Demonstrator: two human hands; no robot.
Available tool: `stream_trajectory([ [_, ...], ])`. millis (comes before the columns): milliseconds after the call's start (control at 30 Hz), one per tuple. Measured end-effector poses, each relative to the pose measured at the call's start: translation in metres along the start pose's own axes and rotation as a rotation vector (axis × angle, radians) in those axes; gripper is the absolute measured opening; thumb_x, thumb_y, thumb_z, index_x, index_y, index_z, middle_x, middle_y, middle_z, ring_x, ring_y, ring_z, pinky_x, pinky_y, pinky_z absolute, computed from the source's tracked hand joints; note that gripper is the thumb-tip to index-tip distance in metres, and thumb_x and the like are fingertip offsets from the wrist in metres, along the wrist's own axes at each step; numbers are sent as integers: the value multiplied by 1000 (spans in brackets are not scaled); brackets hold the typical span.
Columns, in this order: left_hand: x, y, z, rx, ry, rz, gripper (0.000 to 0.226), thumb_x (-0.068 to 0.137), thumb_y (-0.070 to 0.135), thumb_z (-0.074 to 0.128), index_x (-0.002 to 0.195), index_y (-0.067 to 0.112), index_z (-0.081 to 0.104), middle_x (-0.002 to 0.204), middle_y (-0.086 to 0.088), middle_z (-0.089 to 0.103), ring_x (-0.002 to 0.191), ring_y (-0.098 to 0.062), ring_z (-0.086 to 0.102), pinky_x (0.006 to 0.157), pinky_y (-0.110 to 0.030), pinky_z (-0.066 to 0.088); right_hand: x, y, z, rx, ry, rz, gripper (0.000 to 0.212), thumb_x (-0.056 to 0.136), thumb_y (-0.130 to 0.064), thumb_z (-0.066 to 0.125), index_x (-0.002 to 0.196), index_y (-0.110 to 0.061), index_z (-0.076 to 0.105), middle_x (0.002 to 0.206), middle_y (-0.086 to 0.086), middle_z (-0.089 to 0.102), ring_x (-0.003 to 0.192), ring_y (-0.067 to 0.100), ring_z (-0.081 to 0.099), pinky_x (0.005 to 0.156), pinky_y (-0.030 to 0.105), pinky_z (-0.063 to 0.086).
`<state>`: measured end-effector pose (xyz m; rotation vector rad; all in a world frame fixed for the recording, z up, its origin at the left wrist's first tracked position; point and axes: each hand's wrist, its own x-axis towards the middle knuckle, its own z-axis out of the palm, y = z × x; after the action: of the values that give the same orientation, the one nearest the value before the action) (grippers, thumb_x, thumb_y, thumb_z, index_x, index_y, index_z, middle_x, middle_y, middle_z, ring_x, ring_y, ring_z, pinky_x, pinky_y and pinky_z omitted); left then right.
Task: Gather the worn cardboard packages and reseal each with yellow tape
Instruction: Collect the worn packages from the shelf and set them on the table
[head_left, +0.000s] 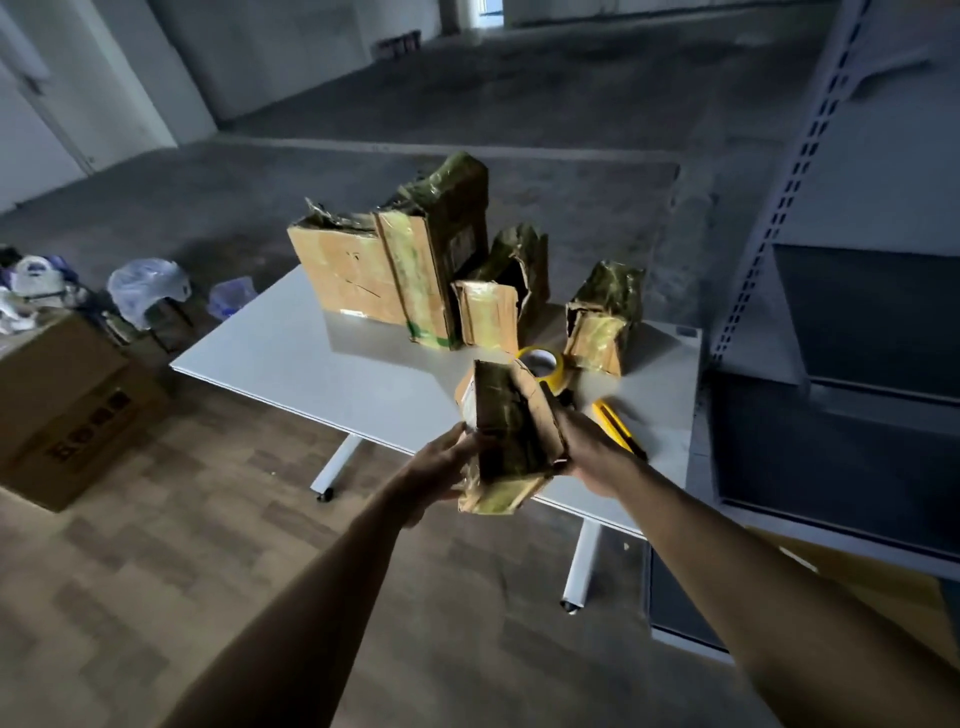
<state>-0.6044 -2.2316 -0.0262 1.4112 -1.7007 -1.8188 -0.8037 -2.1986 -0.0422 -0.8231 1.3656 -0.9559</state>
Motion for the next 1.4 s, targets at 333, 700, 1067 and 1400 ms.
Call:
stream_trajectory([
  [333,74,5,-97,53,-166,26,64,86,63,58,143,41,41,132,-2,61,117,-23,60,90,-35,53,90,-25,66,-13,118,-40,38,92,-56,58,111,-25,71,108,-8,75,104,12,69,98,35,53],
  [700,144,32,-195,198,-392,43,60,79,64,59,133,43,45,126,6,65,112,-19,64,84,-31,53,146,-68,116,43,387,-21,40,96,-54,54,90,-19,71,98,12,75,87,20,69,74,28,46],
  [1067,193,27,-192,319,-384,43,60,97,43,57,148,32,28,133,0,58,119,-25,56,91,-40,50,191,-68,91,-254,402,24,68,73,-63,77,124,-23,58,108,-2,70,101,14,66,80,28,55],
  [1400,229,43,-189,526,-43,42,59,102,22,52,154,14,24,149,-12,45,132,-26,46,104,-34,40,224,-72,52,-668,269,59,72,75,-39,80,131,-21,39,101,-3,56,88,13,58,65,28,50],
])
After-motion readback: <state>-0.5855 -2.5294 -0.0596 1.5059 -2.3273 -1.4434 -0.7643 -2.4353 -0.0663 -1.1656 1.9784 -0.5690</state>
